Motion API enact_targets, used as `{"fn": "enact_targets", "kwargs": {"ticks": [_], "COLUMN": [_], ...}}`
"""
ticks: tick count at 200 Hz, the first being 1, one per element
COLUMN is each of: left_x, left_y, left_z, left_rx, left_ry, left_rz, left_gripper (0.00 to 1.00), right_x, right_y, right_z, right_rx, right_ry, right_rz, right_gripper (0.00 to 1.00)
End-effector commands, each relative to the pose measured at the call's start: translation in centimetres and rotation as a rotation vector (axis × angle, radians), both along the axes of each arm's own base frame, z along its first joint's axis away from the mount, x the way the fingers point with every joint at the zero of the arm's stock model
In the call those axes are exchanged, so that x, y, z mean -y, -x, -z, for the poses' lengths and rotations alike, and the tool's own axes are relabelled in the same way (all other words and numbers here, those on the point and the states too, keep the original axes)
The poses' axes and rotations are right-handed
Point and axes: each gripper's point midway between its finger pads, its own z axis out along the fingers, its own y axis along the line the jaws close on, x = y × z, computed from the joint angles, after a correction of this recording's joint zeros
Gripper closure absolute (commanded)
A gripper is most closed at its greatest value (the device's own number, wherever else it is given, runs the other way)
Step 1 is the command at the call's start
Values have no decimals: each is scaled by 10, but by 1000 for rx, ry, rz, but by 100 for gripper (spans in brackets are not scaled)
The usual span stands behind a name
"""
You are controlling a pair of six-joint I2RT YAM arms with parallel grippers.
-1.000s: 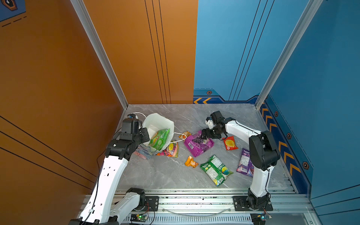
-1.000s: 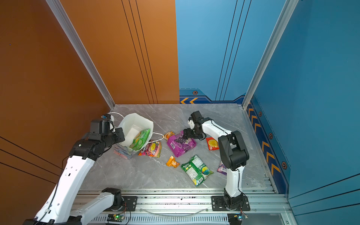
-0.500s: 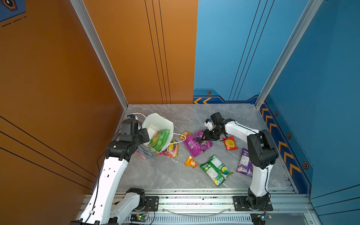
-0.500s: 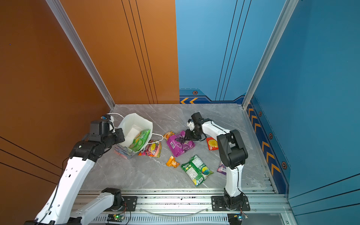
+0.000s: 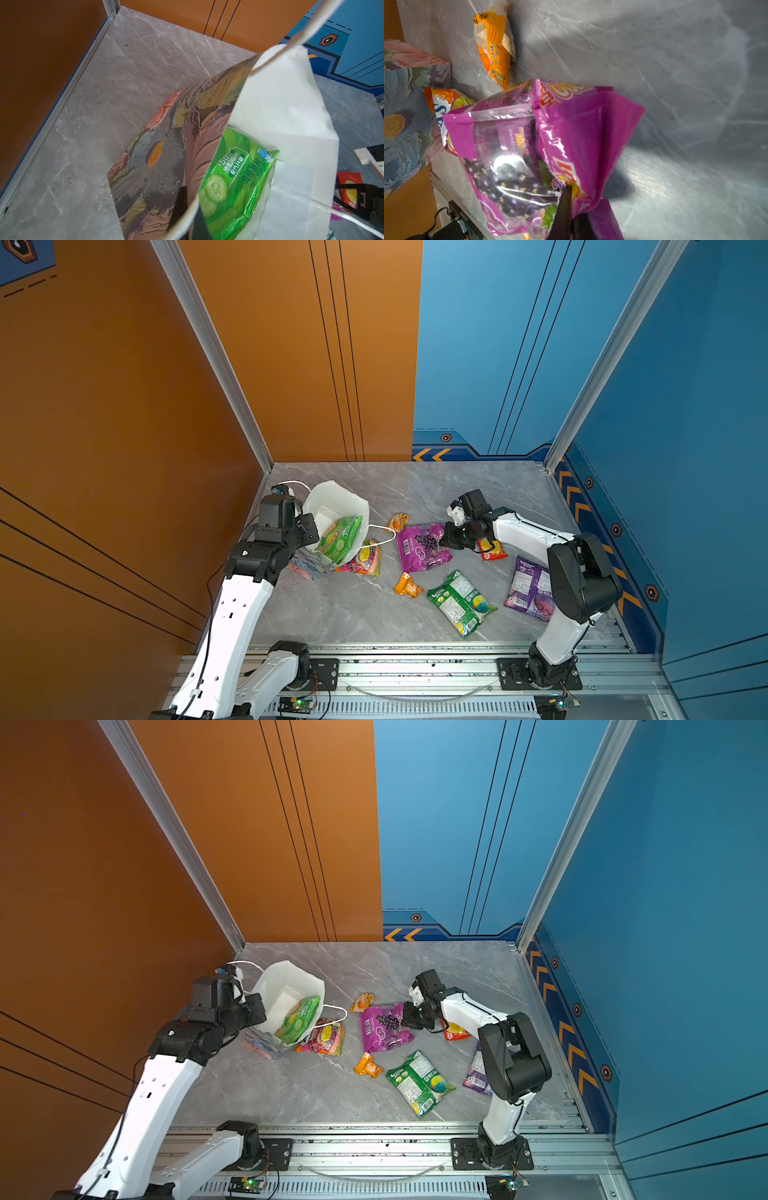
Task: Place the snacks into the paper bag
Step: Pick up the snack at the center of the table.
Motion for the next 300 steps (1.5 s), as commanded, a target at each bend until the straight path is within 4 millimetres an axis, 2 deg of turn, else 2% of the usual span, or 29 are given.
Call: {"fn": "enact_targets", "kwargs": {"ticks": [1, 47, 96, 121, 146, 177, 209, 250, 282, 300], "left_x": [-2, -4, 4, 7, 16, 42, 58, 57, 54, 52], "left_y": [-1, -3, -11, -16, -22, -26, -28, -27, -26, -25], "left_z": [2, 3, -7, -15, -22, -27, -28, -20, -20, -21], "left_rx": [3, -17, -28, -18, -14, -18, -20, -34, -29, -22], "left_ry": [-2, 17, 51, 62, 93, 157, 138, 76, 53, 29], "left_rz": [-11, -52, -61, -69, -68, -27, 16, 49, 38, 15], "left_gripper": [100, 100, 100, 100, 100, 100, 100, 100, 100, 100], "right_x": [10, 10, 9, 13, 18, 26, 33, 33, 17, 7], "right_y": [9, 12, 9, 9, 12, 14, 16, 22, 31, 35], "right_z": [-3, -41, -90, -109, -123, -147, -189, -255, -306, -328], "right_rx": [-20, 63, 174, 218, 253, 307, 394, 525, 628, 672], "right_ry": [0, -51, -126, -133, -138, -145, -164, -215, -271, -289], "right_rz": [113, 253, 343, 359, 374, 385, 395, 408, 399, 394], "right_gripper": [100, 100, 100, 100, 100, 100, 100, 100, 100, 100]}}
